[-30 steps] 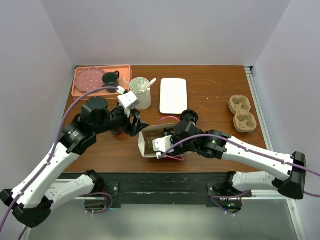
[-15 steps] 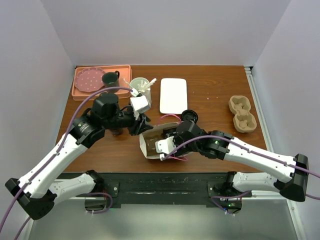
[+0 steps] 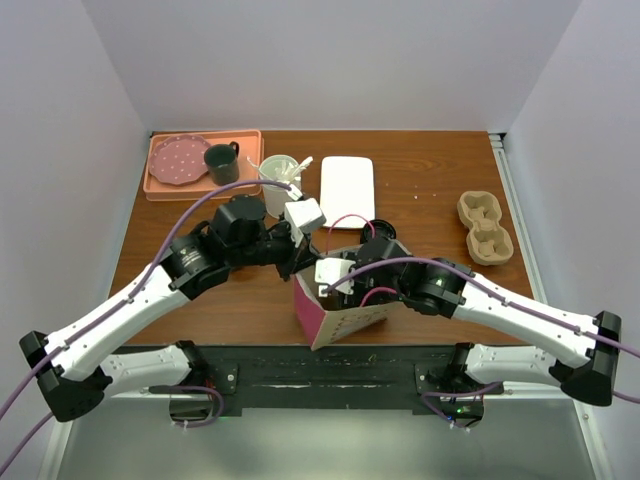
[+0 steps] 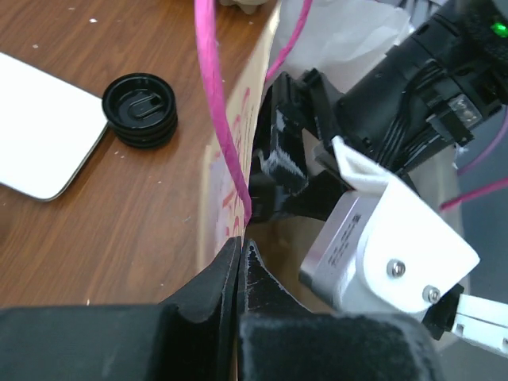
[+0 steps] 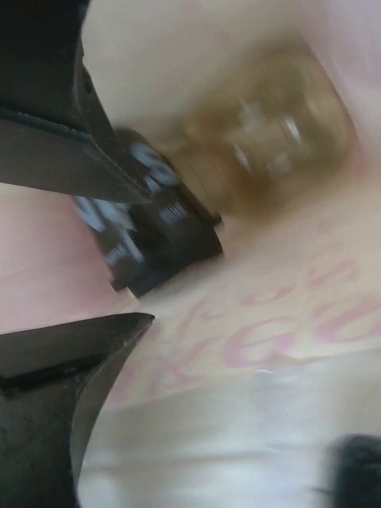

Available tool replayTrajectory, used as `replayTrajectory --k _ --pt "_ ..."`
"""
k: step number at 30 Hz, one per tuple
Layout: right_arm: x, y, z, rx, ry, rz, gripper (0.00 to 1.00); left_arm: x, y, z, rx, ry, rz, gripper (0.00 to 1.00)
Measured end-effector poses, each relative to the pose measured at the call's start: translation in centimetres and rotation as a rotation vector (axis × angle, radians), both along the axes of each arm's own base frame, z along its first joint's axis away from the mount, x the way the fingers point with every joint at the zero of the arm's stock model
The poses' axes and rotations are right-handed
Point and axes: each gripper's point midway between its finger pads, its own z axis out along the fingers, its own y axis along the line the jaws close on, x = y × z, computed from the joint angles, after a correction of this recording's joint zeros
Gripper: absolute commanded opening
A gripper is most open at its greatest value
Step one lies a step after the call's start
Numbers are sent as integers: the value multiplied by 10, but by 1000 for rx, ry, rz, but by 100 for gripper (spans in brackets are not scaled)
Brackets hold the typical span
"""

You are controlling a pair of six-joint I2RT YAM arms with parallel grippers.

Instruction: Pack the takeout coffee

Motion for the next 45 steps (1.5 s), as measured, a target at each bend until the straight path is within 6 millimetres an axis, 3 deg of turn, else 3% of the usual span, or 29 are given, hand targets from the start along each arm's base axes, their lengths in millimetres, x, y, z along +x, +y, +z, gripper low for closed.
replayTrajectory --k 3,7,10,21,28,33,45 --pt "-4 -1 3 43 37 -54 70 3 6 7 -16 -11 50 0" --pt "-5 -2 4 62 58 -91 87 3 12 17 -44 -34 79 0" --pt "-4 -3 1 48 60 -94 89 1 16 20 -70 -58 82 0" --pt "12 -1 -20 -101 -16 -21 84 6 21 7 -49 -101 102 0" --pt "21 1 -25 -147 -125 88 81 7 20 21 -87 -160 92 0" --pt "26 -1 -30 -159 -214 143 82 3 21 15 -76 -198 46 0" --pt "36 14 -19 -104 -275 153 86 -3 22 15 -69 -246 -13 0"
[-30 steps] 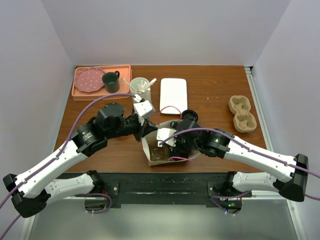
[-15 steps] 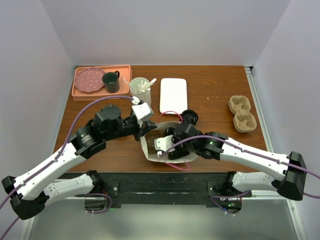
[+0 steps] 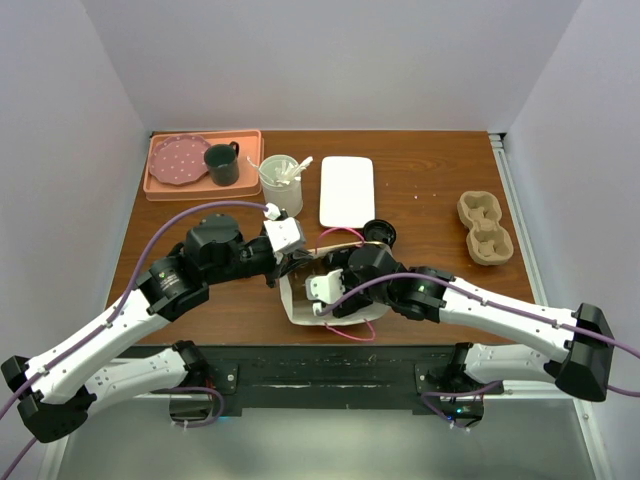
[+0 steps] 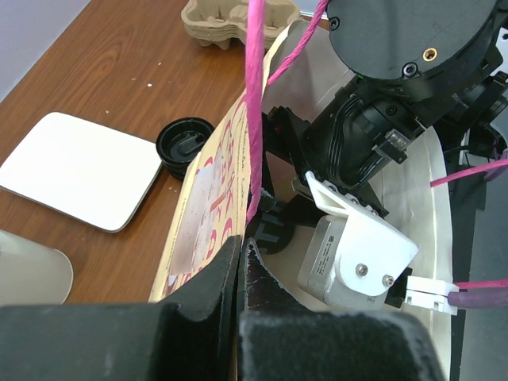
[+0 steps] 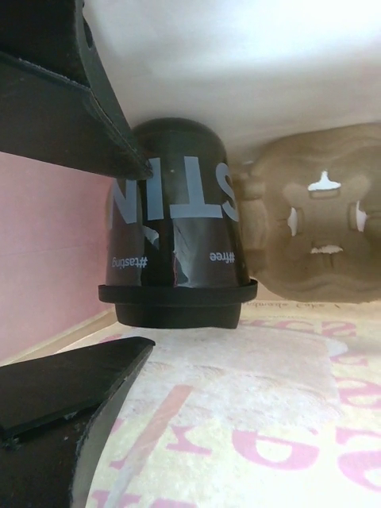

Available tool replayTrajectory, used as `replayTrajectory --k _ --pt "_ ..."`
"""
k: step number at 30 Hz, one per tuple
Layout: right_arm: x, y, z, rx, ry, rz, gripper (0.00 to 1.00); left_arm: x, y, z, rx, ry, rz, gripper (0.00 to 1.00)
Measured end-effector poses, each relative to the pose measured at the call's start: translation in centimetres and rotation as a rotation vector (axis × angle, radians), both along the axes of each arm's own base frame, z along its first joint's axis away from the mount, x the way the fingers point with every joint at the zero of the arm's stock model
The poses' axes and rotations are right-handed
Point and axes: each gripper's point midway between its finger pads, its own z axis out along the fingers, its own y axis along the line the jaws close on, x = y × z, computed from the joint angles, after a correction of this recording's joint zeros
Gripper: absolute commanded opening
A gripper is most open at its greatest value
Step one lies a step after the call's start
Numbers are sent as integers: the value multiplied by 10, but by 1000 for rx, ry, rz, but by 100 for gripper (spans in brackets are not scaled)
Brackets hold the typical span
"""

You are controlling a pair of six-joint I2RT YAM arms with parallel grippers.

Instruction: Pack the takeout coffee

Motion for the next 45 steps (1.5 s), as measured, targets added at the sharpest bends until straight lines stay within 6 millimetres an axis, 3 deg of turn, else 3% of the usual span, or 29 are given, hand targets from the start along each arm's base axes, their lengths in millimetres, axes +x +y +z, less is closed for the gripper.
replayTrajectory --k 7,12,21,31,34,37,40,45 --pt "0 3 5 14 5 -2 82 1 1 2 -3 -11 3 0" --pt "-4 7 7 36 30 8 67 0 1 2 -6 -13 1 0" --pt "-4 7 13 87 57 -15 67 -2 3 -2 -2 -9 -1 0" --pt "-2 4 12 99 73 -32 43 -2 8 3 -2 -57 1 0" --pt "0 4 13 105 70 -36 44 -2 9 5 0 -77 -3 0" --pt "2 5 15 110 61 -36 54 -2 10 5 5 -91 -7 0" --pt "6 5 17 113 49 -33 58 -2 10 5 13 -108 -13 0" --pt "11 5 12 86 41 -24 59 -1 11 5 22 -129 -18 0"
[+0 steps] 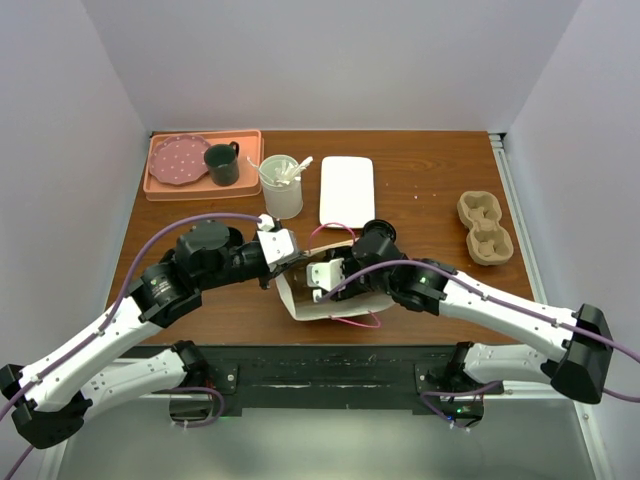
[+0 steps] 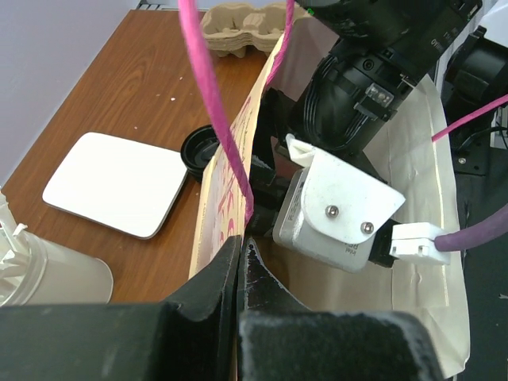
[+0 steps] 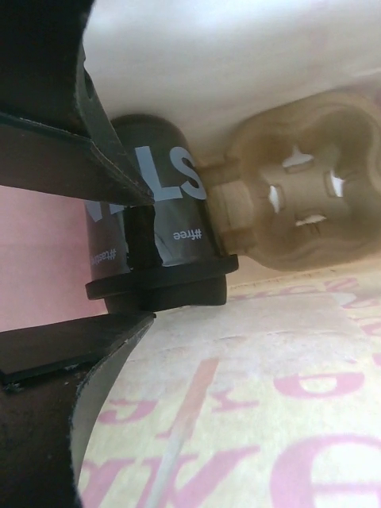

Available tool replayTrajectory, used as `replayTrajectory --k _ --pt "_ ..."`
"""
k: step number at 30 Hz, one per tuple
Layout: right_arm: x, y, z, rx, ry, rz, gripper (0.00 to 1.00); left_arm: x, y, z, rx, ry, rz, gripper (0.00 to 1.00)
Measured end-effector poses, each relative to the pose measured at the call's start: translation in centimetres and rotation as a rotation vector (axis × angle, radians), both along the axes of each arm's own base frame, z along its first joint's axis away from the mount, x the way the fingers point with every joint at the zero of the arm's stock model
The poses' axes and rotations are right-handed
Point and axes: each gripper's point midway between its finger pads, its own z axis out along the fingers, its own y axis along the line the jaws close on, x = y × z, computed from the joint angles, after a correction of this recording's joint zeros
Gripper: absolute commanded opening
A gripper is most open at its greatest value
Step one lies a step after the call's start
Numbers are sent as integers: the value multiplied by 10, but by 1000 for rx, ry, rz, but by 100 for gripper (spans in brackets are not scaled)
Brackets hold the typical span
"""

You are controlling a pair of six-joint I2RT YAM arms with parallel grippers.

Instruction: Pack the takeout coffee

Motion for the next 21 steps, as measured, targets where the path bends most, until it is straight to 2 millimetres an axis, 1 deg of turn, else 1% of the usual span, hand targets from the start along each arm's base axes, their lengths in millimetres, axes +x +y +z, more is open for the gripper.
replayTrajectory --k 6,9,12,13,15,16,18,19,21 --pt "4 5 -5 -29 8 15 58 0 1 -4 13 -2 1 0" --pt "5 7 -8 -39 10 20 51 1 2 -4 18 -7 1 0" --pt "7 12 -9 -46 14 29 40 0 2 -6 23 -5 1 0" --pt "7 13 -10 -48 16 31 32 0 3 -6 25 -3 1 0" --pt "7 15 -11 -50 20 38 25 0 4 -8 33 0 2 0" --pt "7 16 -11 -53 21 40 16 0 4 -8 35 -2 2 0" --pt "8 16 -11 -53 20 41 10 -1 6 -8 36 -4 4 0" --pt "7 17 -11 -51 20 42 5 -1 6 -8 36 -5 6 0" --pt "8 17 -9 -50 16 44 0 -1 7 -7 33 -9 7 0"
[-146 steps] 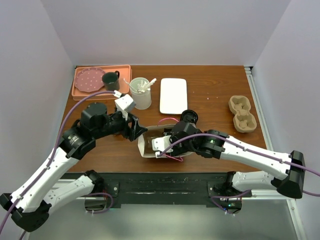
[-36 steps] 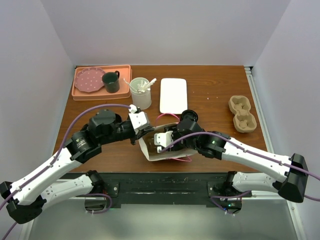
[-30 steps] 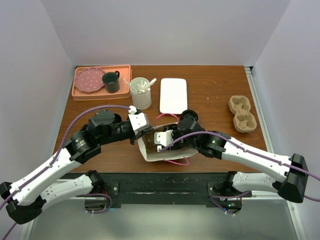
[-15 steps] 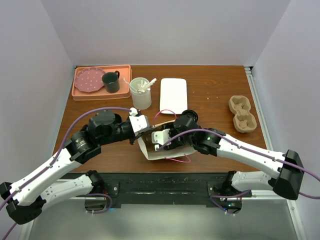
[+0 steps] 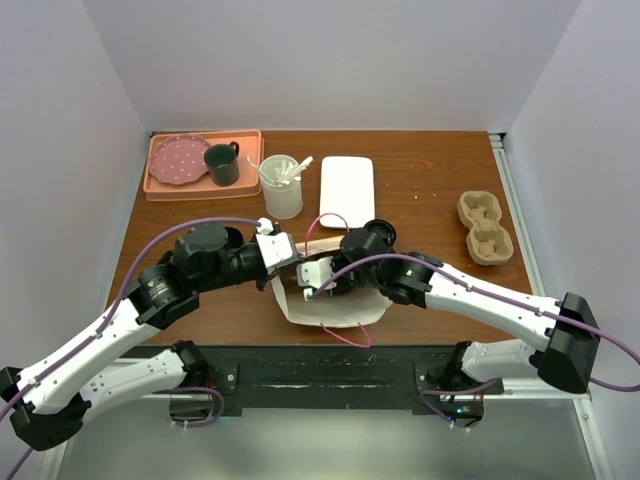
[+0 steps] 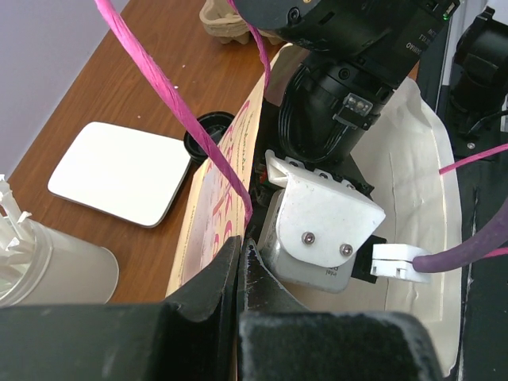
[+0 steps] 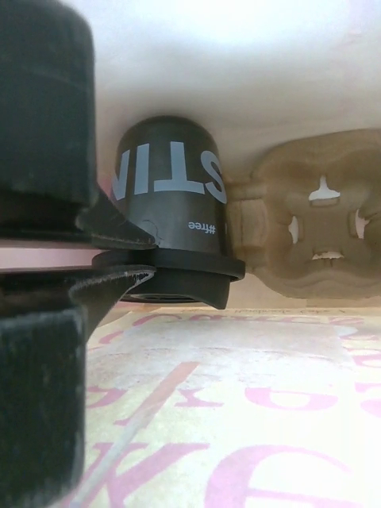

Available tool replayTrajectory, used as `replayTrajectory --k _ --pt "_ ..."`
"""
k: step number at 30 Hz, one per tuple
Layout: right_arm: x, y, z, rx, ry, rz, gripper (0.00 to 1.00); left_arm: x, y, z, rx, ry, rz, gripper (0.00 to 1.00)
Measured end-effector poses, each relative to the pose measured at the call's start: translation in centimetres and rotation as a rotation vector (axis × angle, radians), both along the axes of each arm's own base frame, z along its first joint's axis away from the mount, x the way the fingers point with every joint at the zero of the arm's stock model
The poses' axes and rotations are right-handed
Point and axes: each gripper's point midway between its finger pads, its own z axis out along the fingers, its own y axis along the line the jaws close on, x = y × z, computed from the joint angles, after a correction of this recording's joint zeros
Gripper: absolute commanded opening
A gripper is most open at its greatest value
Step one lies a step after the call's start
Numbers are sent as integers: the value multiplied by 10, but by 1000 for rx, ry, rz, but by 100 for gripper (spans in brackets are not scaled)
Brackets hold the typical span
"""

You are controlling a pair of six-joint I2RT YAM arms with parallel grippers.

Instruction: Pack the takeout coffee

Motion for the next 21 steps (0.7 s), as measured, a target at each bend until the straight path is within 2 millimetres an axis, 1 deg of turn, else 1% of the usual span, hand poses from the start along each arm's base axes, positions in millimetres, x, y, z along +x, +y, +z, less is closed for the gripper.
replayTrajectory --k 15,21 --pt "1 1 5 4 -7 3 0 1 1 2 4 -20 -1 0" --pt "0 -1 12 1 -4 1 0 3 1 0 10 -15 11 0"
